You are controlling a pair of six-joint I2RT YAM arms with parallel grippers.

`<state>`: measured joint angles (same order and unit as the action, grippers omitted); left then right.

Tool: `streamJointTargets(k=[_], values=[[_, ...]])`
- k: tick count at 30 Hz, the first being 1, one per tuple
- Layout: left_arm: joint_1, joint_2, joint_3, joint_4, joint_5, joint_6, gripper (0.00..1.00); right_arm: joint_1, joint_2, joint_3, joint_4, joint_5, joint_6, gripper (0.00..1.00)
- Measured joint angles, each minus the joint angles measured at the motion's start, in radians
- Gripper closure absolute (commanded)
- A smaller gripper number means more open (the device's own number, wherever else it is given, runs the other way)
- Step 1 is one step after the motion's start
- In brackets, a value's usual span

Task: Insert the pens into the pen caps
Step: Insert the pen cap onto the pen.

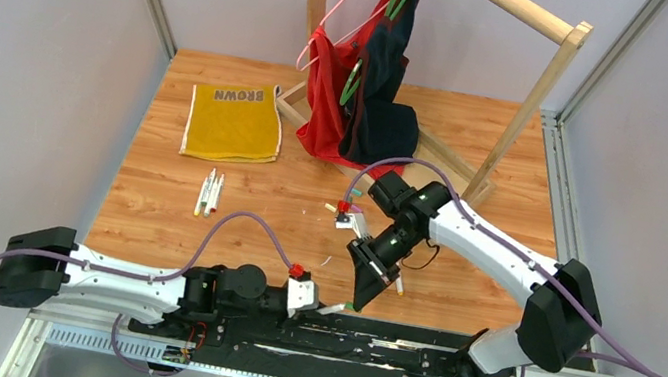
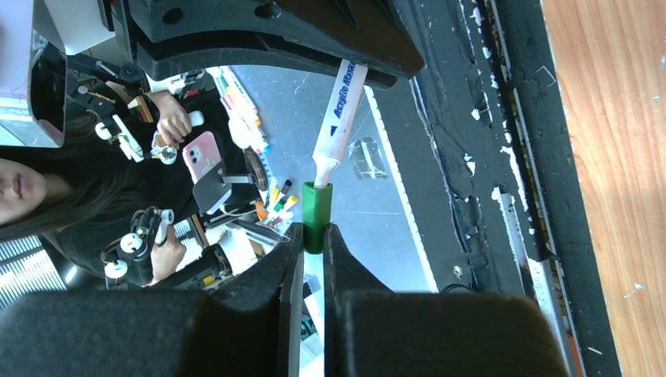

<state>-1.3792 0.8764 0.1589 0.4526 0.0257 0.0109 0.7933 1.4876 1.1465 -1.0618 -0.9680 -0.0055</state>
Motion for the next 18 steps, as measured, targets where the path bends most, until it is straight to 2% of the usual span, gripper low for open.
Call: streamJointTargets(k=[10,18], values=[[-0.083,0.007,0.010,-0.025,-0.088,0.060,1.00,0.040,0.034,-0.001,-0.018,-0.020,0.000,0.99],[-0.195,0.031,0.029,-0.059,-0.198,0.125,1.00,0.073,0.108,-0.001,-0.045,-0.060,0.001,1.00]])
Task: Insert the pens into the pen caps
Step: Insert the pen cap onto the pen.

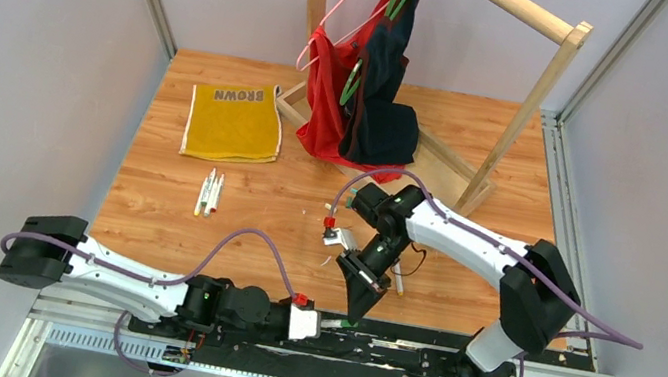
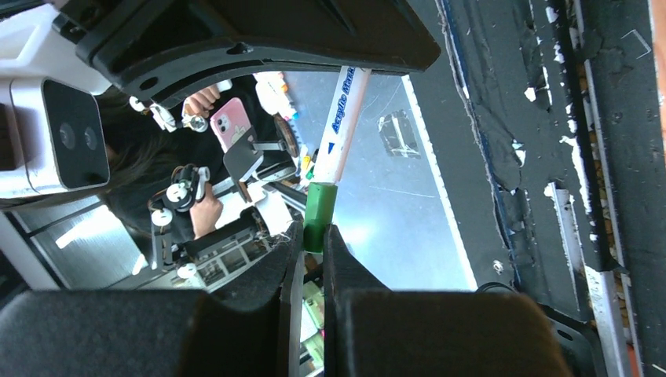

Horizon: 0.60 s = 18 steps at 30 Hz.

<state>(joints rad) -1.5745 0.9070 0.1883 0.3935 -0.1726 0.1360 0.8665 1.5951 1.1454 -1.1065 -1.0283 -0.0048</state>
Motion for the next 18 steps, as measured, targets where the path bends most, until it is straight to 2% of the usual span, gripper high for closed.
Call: streamJointTargets(k=[11,16,18], values=[[-0.033,-0.029,0.003,-0.053,-0.047,0.009,1.00,0.024,0.066,0.004,-0.010,-0.041,0.016,0.99],[-0.036,-0.051,0.002,-0.076,-0.059,-0.006,1.00,0.024,0.066,0.007,0.006,-0.040,0.040,0.91],[-0.038,-0.065,0.001,-0.091,-0.079,-0.005,1.00,0.023,0.065,0.013,0.014,-0.032,0.049,0.84]])
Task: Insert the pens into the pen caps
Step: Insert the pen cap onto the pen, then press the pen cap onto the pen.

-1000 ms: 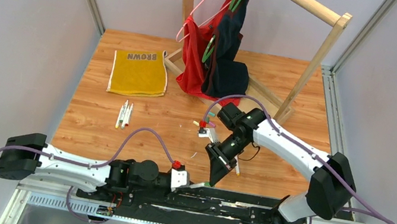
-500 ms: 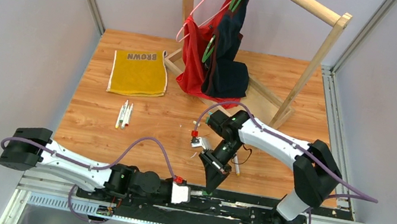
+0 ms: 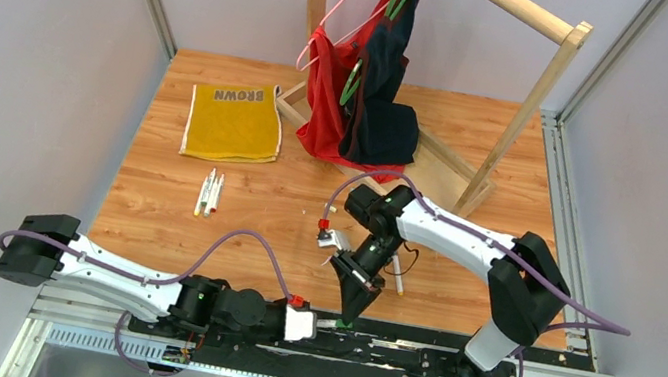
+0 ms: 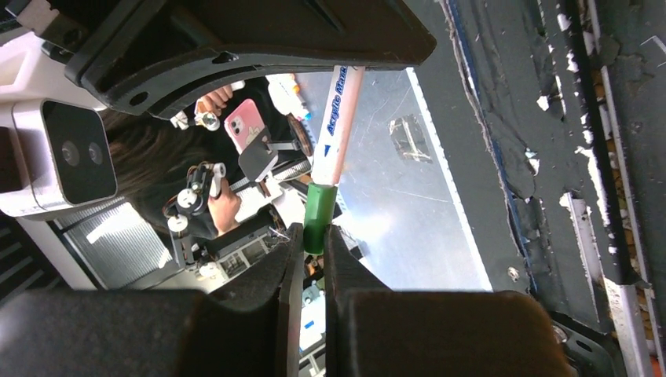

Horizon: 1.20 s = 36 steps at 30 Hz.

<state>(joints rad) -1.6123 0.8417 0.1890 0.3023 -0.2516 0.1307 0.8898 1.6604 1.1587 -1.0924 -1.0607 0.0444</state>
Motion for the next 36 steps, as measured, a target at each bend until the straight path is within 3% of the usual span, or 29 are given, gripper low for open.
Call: streamJointTargets(k=[12,17,22,29,36], values=[[0.000,-0.013,0.000,0.063,-0.123,0.000,1.00,-0.082,-0.078,0.147,0.042,0.148,-0.002,0.41],[0.027,-0.013,0.000,0.063,-0.130,-0.006,1.00,-0.128,-0.143,0.259,0.016,0.261,-0.010,0.39],[0.140,-0.032,0.000,0.063,-0.084,-0.047,1.00,-0.201,-0.203,0.282,0.001,0.371,-0.010,0.40],[0.410,-0.065,-0.007,0.069,0.075,-0.156,1.00,-0.347,-0.333,0.138,0.142,0.410,0.046,0.42],[0.666,-0.063,-0.040,0.153,0.336,-0.300,1.00,-0.365,-0.494,-0.058,0.442,0.393,0.137,0.42]])
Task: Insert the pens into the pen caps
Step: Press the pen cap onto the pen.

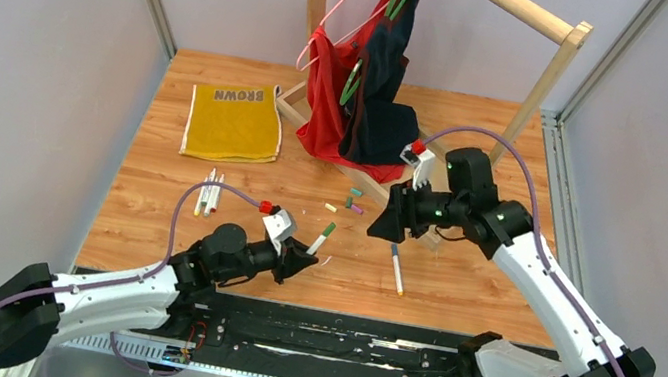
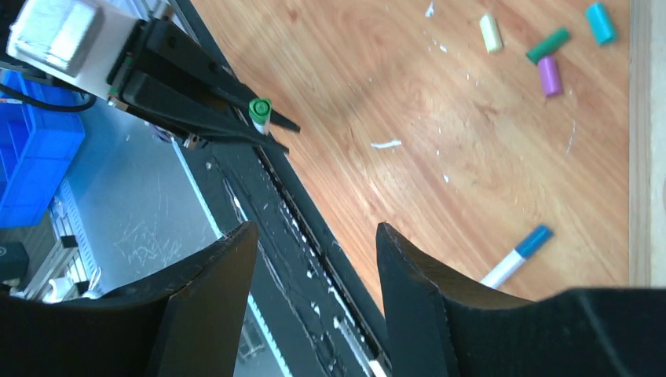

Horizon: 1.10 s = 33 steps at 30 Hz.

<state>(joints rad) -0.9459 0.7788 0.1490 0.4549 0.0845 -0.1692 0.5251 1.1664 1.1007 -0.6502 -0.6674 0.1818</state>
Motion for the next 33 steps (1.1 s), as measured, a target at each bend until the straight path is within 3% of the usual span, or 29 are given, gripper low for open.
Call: streamJointTargets(k=[5,13,21,33], values=[[0.047,0.000,-0.026,0.061,0.151,-0.059,1.00,0.017,-0.084,-0.148,0.291,-0.047,0.094,0.42],[0.047,0.002,-0.026,0.132,0.289,-0.098,1.00,0.171,-0.075,-0.195,0.513,-0.028,0.113,0.42],[0.047,0.015,-0.026,0.156,0.330,-0.109,1.00,0.217,-0.016,-0.195,0.556,-0.025,0.101,0.44],[0.047,0.010,-0.033,0.164,0.332,-0.115,1.00,0.249,0.001,-0.210,0.557,-0.048,0.099,0.64]])
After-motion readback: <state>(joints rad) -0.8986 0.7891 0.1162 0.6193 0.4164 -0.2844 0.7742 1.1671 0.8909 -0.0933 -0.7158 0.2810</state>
